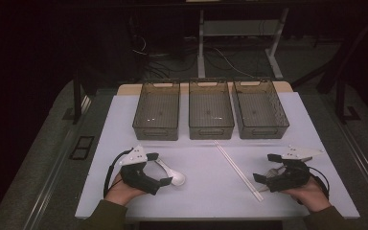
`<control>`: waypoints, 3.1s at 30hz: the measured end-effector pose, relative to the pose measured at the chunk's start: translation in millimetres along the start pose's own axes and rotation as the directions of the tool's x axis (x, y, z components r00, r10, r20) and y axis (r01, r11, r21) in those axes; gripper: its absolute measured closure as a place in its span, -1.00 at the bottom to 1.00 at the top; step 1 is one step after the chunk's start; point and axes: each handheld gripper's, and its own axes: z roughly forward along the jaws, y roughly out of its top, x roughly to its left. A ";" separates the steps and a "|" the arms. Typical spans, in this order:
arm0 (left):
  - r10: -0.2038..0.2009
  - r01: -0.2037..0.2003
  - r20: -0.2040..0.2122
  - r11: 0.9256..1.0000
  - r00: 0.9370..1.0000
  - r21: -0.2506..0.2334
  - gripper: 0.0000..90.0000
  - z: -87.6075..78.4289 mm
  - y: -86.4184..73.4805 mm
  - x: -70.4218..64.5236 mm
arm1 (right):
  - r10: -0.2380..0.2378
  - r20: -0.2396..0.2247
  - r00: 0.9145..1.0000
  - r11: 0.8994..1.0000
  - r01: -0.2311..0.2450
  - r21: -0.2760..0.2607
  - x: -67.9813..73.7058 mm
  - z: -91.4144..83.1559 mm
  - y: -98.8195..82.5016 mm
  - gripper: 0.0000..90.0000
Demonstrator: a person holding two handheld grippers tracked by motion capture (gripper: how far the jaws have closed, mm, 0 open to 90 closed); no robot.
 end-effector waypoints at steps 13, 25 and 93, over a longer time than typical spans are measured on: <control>0.007 -0.007 0.008 1.000 1.000 0.005 -1.00 -0.6 -0.4 -2.1 | 0.016 0.012 1.000 0.999 -0.016 0.041 -1.5 0.0 6.1 -0.95; 0.010 -0.010 0.016 1.000 1.000 0.010 -1.00 2.1 -0.4 -4.0 | 0.003 0.028 1.000 0.994 -0.006 0.107 1.2 15.9 19.7 -0.86; 0.007 -0.008 0.030 1.000 1.000 0.018 -1.00 2.7 -0.5 -5.0 | -0.020 0.037 0.999 0.915 0.004 0.402 13.4 79.4 37.9 0.80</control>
